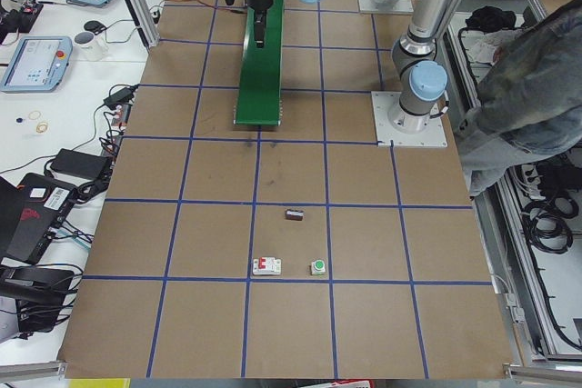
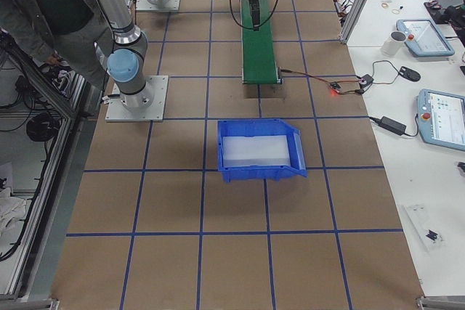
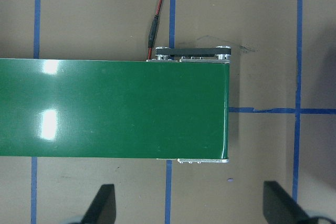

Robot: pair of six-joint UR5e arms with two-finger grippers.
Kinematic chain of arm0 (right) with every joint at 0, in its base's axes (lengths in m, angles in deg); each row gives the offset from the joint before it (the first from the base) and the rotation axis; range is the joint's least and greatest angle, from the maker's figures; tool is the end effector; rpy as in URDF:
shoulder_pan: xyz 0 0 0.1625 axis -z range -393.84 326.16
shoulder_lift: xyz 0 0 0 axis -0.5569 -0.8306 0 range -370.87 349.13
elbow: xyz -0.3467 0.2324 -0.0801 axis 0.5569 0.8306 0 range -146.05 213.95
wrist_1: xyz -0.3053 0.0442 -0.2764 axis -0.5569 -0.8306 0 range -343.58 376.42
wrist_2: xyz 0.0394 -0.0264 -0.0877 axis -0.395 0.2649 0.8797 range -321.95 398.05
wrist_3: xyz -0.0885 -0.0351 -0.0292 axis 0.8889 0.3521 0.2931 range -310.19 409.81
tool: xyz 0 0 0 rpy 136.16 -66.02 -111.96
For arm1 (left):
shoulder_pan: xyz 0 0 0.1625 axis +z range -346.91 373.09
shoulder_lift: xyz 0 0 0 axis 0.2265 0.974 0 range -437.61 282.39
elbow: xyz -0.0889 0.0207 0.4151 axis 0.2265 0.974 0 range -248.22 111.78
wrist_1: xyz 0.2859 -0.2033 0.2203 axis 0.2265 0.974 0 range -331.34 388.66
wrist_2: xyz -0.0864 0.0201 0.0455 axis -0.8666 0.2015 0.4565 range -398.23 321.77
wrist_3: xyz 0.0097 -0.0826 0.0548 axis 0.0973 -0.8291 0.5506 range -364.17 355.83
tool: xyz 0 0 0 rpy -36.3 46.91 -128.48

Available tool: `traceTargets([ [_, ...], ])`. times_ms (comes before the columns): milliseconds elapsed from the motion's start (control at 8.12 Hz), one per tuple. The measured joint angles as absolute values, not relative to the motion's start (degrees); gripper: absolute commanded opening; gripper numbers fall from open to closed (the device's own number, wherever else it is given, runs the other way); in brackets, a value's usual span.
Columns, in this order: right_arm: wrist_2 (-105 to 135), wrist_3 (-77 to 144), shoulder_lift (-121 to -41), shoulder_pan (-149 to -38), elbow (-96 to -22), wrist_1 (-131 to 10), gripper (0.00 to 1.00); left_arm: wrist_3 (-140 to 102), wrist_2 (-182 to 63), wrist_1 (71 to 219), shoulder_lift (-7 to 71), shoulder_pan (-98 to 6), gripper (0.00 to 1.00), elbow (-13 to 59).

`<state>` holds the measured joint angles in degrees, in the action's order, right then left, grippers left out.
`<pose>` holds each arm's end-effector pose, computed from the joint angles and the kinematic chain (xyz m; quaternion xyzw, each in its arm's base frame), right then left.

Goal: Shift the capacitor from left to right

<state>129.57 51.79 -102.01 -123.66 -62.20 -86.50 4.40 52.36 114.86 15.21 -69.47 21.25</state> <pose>0.1291 -0.4951 0.4683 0.0148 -0.9974 0.0688 0.0145 -0.0644 -0.5278 0.4744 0.0098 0.9999 -0.0124 0.0069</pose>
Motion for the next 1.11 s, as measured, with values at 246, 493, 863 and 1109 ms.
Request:
traceTargets([
  [246,129.6,51.8,-102.0,-123.7,-62.2,-86.5,1.00,7.9,52.5,114.9,15.8,-67.5,1.00,21.5],
  [493,129.6,51.7,-102.0,-123.7,-62.2,-86.5,1.00,12.8,52.7,114.8,16.4,-62.7,1.00,23.0],
  [863,129.7,51.7,-102.0,-123.7,-62.2,-86.4,1.00,25.0,53.9,114.3,16.6,-52.4,1.00,26.3],
  [1109,129.7,51.8,-102.0,-123.7,-62.2,-86.4,1.00,33.5,56.3,114.1,16.9,-46.2,1.00,27.8],
])
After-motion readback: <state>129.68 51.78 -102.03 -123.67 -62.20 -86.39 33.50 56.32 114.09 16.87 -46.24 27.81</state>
